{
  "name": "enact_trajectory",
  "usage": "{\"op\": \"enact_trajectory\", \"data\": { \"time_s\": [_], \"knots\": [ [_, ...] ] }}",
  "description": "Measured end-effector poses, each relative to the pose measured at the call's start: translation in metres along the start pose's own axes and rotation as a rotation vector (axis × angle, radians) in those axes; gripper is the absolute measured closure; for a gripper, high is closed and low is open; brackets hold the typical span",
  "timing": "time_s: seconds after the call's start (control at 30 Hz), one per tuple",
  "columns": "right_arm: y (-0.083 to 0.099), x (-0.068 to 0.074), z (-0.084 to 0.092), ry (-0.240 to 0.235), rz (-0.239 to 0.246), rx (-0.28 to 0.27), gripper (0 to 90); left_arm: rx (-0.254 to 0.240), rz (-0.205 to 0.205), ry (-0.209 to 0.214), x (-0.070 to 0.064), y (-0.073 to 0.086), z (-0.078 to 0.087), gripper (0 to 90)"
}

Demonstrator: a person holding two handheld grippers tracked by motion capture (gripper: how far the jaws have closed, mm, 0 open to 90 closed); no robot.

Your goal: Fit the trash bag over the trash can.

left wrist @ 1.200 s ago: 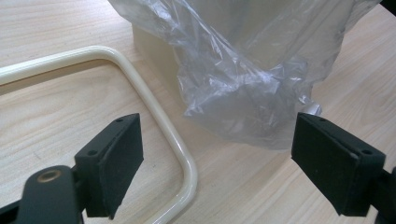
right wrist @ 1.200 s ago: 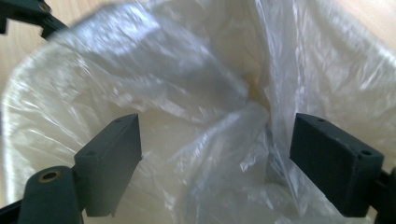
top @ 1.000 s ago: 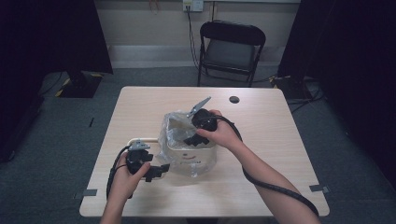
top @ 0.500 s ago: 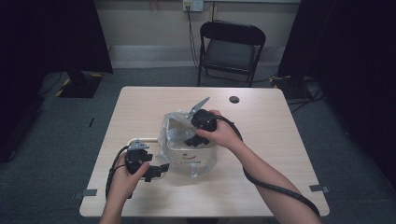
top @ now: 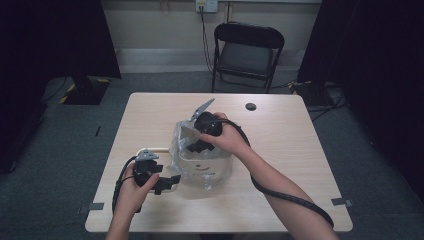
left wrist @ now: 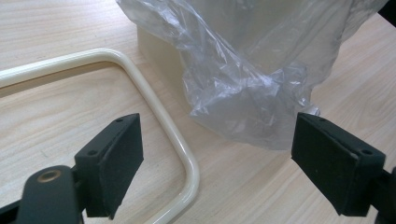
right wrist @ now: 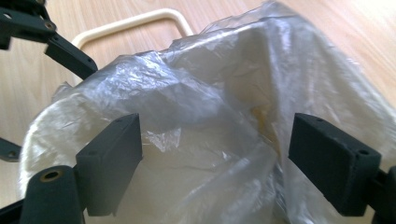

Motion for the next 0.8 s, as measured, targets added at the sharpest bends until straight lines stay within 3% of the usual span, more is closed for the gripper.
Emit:
{"op": "enact_trajectory", "data": {
  "time_s": [0.4, 0.53, 0.8],
  "knots": [
    [0.006, -0.003, -0.013, 0.017, 0.03, 0.091, 16.4, -0.011, 0.005, 0.003, 0.002, -0.001, 0.004, 16.2],
    [0.007, -0.004, -0.011, 0.02, 0.014, 0.066, 16.8, -0.01, 0.007, 0.001, 0.002, 0.0, 0.003, 16.2],
    [0.01, -0.015, 0.023, 0.041, -0.007, 0.005, 16.6, -0.005, 0.01, -0.003, 0.002, 0.001, 0.003, 16.2]
  ]
}}
Point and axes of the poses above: each handheld gripper's, and its own axes: z roughly backward along the jaws, y roughly out of its underside, x roughly to its left, the point moved 6 cm from there along -z, roughly forward along the jaws, and after that the axes turned 10 degrees about y, right-handed, at the moved point
